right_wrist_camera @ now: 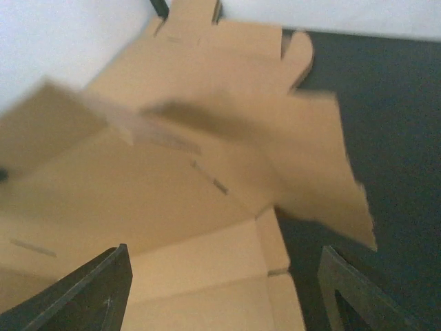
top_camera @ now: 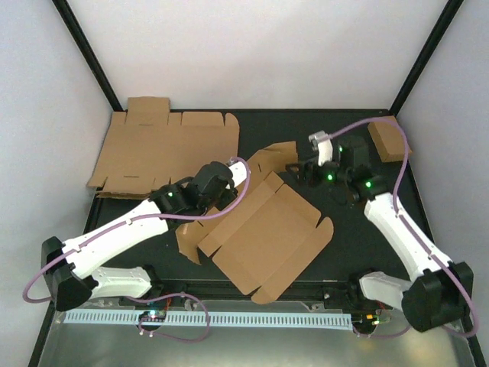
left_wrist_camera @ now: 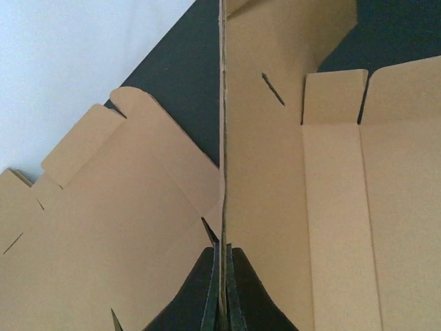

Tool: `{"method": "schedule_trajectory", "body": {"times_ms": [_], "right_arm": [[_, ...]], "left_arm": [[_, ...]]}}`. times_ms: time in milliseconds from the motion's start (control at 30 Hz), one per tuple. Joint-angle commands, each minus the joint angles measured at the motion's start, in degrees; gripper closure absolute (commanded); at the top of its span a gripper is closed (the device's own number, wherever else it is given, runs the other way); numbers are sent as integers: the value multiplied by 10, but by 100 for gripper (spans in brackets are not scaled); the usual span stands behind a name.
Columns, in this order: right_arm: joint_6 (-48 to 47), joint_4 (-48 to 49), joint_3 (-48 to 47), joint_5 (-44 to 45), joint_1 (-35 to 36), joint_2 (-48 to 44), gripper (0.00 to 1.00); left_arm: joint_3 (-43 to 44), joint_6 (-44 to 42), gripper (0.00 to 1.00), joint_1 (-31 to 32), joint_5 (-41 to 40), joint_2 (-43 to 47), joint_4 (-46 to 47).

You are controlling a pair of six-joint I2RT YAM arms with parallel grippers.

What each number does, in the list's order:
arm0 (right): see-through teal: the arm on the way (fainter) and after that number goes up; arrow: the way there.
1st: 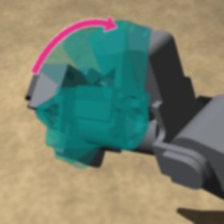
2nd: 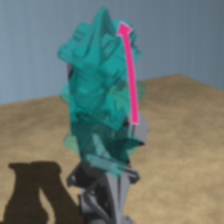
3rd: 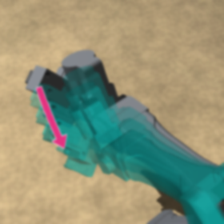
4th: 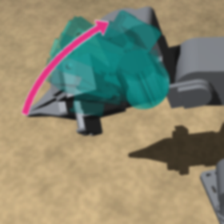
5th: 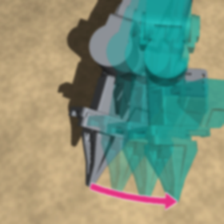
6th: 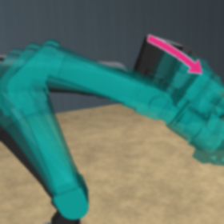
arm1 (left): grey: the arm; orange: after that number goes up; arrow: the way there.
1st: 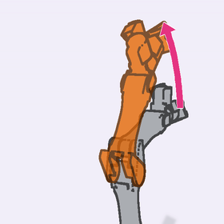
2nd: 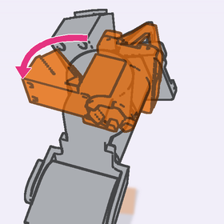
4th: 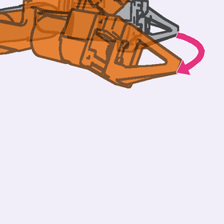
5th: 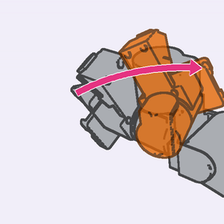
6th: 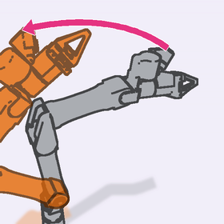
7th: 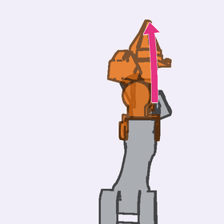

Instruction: Fold the paper box

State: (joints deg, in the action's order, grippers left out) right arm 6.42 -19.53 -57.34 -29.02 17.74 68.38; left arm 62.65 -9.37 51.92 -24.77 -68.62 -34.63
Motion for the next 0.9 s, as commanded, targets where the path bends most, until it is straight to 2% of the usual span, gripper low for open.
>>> {"method": "schedule_trajectory", "body": {"times_ms": [0, 100, 233, 433, 533, 700, 867], "right_arm": [[82, 70, 110, 3, 1, -78, 23], [113, 97, 173, -12, 1, -85, 30], [162, 131, 219, -48, 1, -68, 59], [216, 193, 246, -30, 1, -9, 92], [239, 213, 242, -26, 1, 33, 98], [267, 235, 250, -18, 0, 95, 98], [279, 252, 274, -15, 1, 95, 99]], "left_arm": [[5, 8, 98, -2, 4, 4, -6], [4, 8, 98, -2, 4, 1, -7], [9, 10, 98, -2, 5, -15, -16], [9, 9, 99, -1, 3, -9, -18], [6, 9, 98, -1, 0, -2, -17], [1, 11, 98, 0, 5, 6, -20], [-1, 11, 99, 1, 6, 12, -22]]}}
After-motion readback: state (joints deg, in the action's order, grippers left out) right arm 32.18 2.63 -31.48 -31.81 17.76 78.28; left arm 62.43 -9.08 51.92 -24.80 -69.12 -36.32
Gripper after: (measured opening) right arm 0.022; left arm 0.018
